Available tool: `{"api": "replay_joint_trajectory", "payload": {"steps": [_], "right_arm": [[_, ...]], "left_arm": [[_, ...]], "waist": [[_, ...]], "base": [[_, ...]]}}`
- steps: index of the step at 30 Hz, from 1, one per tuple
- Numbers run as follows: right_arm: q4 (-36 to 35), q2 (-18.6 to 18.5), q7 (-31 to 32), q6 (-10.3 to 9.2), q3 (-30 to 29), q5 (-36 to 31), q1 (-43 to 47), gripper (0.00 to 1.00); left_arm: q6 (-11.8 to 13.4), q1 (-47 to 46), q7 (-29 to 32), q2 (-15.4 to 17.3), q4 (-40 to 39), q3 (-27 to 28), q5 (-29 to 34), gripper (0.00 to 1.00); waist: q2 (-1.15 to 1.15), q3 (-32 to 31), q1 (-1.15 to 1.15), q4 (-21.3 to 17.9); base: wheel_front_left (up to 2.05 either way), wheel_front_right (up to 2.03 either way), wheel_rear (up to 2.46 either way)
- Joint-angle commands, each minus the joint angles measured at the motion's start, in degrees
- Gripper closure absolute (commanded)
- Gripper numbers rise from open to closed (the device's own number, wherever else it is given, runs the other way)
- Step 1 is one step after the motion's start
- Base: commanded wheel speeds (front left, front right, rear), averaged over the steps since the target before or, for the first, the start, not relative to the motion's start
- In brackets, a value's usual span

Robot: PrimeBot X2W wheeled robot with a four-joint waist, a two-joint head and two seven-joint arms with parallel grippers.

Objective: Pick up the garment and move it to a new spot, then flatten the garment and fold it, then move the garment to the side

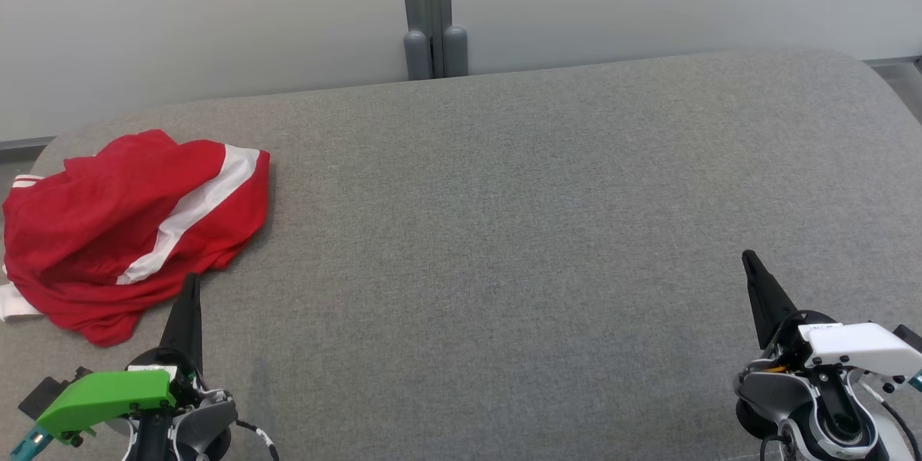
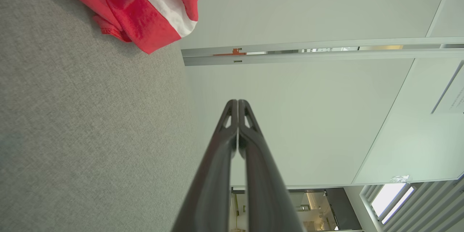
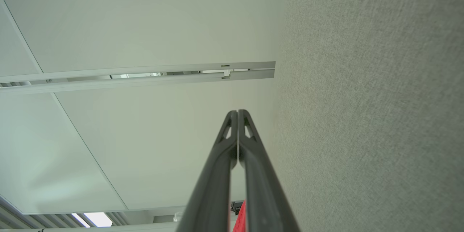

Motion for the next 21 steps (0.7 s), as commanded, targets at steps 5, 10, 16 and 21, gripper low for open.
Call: {"api": "replay_joint_trajectory", "payload": {"steps": [5, 10, 16, 21], "right_arm": [[0.11, -0.04, 0.10, 0.00, 0.00, -0.22, -0.28, 1.00], [0.34, 0.09, -0.03, 0.00, 0.02, 0.00, 0.18, 0.00], [1.23, 0.49, -1.05, -0.01, 0.80, -0.53, 1.56, 0.00], [0.48, 0.44, -2.52, -0.01, 1.67, -2.28, 1.76, 0.00]], "left_arm": [[-0.28, -0.65, 0.13, 0.04, -0.07, 0.08, -0.17, 1.00], [0.03, 0.17, -0.07, -0.05, 0.38, -0.03, 0.02, 0.00], [0.04, 1.61, -1.09, -0.32, 0.84, -0.66, 0.39, 0.00], [0.02, 1.95, -2.55, -0.28, -0.02, -1.00, 1.92, 0.00]], "waist": [[0.00, 0.00, 0.00, 0.00], [0.00, 0.00, 0.00, 0.00], [0.00, 0.03, 0.00, 0.01], [0.00, 0.08, 0.00, 0.03]], "base": [[0.00, 0.00, 0.00], [0.00, 0.00, 0.00], [0.00, 0.00, 0.00], [0.00, 0.00, 0.00]]}}
